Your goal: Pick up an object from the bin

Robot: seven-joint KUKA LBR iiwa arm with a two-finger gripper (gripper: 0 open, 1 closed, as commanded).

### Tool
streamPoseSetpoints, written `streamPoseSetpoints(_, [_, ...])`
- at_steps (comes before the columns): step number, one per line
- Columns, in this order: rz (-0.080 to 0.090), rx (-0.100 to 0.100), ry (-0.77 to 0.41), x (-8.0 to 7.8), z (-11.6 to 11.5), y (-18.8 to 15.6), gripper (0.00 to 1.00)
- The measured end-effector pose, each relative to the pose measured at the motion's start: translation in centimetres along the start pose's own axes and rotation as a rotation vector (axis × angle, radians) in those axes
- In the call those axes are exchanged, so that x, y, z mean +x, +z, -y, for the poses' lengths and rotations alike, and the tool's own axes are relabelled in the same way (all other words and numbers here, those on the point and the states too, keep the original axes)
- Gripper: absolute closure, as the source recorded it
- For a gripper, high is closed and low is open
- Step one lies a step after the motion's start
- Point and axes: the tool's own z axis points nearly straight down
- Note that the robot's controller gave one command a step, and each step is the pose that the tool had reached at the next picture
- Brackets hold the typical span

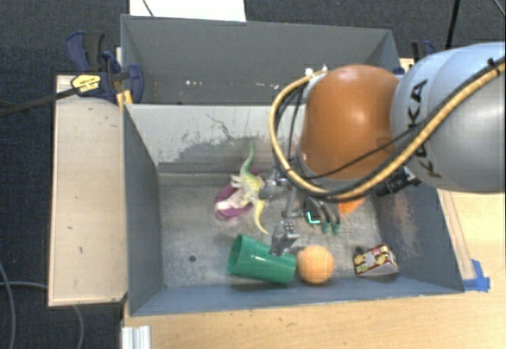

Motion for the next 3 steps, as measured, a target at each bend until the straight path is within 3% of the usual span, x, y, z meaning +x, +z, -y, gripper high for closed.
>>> streamPoseSetpoints(1, [0.008,-0.001,0.004,-0.2,0.1,-0.4,0.00])
streamPoseSetpoints(2, [0.015,-0.002,-0.046,0.0,1.2,4.3,0.00])
streamPoseSetpoints(3, [0.008,0.000,-0.055,0.0,1.5,5.7,0.00])
